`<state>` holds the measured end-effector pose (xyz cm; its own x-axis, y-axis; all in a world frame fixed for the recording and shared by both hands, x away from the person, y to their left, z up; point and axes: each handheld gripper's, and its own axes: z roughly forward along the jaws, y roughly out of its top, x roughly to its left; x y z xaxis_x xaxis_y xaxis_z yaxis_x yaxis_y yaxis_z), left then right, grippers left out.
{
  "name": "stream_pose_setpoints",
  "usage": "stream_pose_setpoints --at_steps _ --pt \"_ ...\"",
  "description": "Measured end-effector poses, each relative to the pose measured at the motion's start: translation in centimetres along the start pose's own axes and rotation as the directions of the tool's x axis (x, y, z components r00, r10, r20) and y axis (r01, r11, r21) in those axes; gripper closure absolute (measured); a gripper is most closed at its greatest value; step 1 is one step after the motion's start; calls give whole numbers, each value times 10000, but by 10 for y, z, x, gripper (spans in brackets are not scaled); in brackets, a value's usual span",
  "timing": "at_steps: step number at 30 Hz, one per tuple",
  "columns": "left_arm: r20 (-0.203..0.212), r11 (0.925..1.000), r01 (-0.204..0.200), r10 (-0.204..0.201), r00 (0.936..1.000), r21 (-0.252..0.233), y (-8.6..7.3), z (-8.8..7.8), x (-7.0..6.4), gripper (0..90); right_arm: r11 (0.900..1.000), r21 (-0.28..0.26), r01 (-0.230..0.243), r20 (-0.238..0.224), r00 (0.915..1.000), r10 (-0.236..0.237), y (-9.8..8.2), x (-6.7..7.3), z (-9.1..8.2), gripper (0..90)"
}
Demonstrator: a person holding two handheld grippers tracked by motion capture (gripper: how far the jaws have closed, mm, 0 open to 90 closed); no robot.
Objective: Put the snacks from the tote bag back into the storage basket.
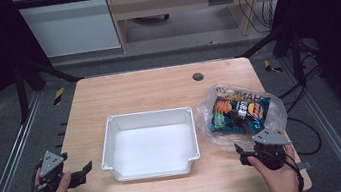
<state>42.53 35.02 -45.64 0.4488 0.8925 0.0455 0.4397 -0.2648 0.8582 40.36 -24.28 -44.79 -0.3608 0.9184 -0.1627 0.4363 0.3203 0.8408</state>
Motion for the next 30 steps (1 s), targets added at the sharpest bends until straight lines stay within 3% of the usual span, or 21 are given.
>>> stream_pose_setpoints --at_steps 4,8,16,21,27,30 --pt "-109 10000 75 -76 9999 -6 0 1 0 21 9997 40 -230 87 9997 229 -2 -3 0 91" --pt "-272 9999 145 -147 9995 -81 -1 -1 2 22 9999 5 -142 217 9997 142 -1 -4 -2 85" --pt "-420 9992 363 -368 9984 -139 -3 -2 4 23 10000 42 68 716 9974 -71 0 -4 -5 66" --pt "-307 9987 508 -511 9982 -99 -6 -2 5 23 9986 78 517 1197 9914 -523 2 -2 -11 54" --pt "-255 9982 563 -568 9981 -216 -4 0 5 23 9991 74 414 1076 9933 -420 10 -8 -13 55" --pt "-279 9986 500 -504 9983 -140 -4 1 4 24 9981 188 589 882 9943 -603 19 -16 -14 61"
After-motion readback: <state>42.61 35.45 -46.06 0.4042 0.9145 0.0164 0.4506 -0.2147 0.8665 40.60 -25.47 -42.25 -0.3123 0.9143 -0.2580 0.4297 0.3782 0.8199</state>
